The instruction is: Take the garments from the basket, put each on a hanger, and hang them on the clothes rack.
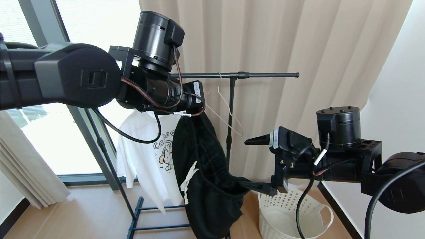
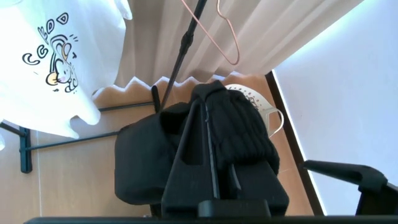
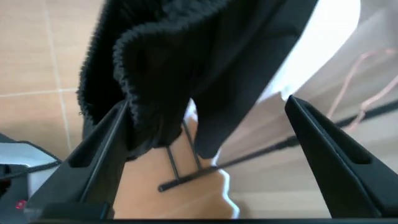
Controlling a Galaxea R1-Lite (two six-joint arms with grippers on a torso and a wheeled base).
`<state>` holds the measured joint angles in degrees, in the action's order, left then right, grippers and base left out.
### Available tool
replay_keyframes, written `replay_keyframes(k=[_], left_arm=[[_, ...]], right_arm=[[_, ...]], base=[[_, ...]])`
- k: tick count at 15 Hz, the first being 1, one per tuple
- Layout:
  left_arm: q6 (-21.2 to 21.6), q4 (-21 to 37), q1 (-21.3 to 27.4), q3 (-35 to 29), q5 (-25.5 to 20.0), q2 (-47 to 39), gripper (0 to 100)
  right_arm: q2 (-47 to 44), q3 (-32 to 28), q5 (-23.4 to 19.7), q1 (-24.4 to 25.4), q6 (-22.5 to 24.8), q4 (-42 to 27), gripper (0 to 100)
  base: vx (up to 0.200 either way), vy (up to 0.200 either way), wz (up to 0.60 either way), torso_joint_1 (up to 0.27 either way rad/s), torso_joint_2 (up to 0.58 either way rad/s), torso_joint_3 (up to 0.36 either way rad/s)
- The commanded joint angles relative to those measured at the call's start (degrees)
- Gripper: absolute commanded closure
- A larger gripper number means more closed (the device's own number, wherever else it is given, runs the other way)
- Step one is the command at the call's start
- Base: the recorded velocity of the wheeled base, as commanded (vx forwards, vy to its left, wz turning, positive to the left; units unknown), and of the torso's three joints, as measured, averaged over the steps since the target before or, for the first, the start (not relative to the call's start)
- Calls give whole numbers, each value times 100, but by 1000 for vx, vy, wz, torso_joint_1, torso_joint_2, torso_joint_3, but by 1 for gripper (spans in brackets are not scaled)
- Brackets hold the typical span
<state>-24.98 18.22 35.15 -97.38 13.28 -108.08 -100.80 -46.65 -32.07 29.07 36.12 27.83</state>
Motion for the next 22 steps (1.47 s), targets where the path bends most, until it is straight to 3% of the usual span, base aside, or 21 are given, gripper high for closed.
replay_keyframes(k=[1,3,5,7,10,17,22], left_arm=[[-7,-12,-43,-27,79,6,100],[-16,-12,-122,-44,219,-2,100],[-16,-12,-113,-9,219,-2,100],[-16,-12,-52,8,219,6,100],[-16,-3,-25,17,211,6,100],[-16,-12,19,70,202,15,100],[-112,-12,89,105,167,50,100]], right_arm=[[35,25,-607,-288,0,3,0],[52,42,-1126,-403,0,12,0],[35,16,-1161,-403,0,3,0],[-27,-107,-660,-227,-404,-32,0],[-159,-344,1019,459,-1301,-76,0],[-844,-670,1502,617,-1441,-94,0],[-1354,-933,1511,599,-1599,-50,0]], base=[[0,0,0,0,0,0],[0,0,0,0,0,0],[0,0,0,0,0,0],[0,0,0,0,0,0],[0,0,0,0,0,0],[0,0,0,0,0,0],[0,0,0,0,0,0]])
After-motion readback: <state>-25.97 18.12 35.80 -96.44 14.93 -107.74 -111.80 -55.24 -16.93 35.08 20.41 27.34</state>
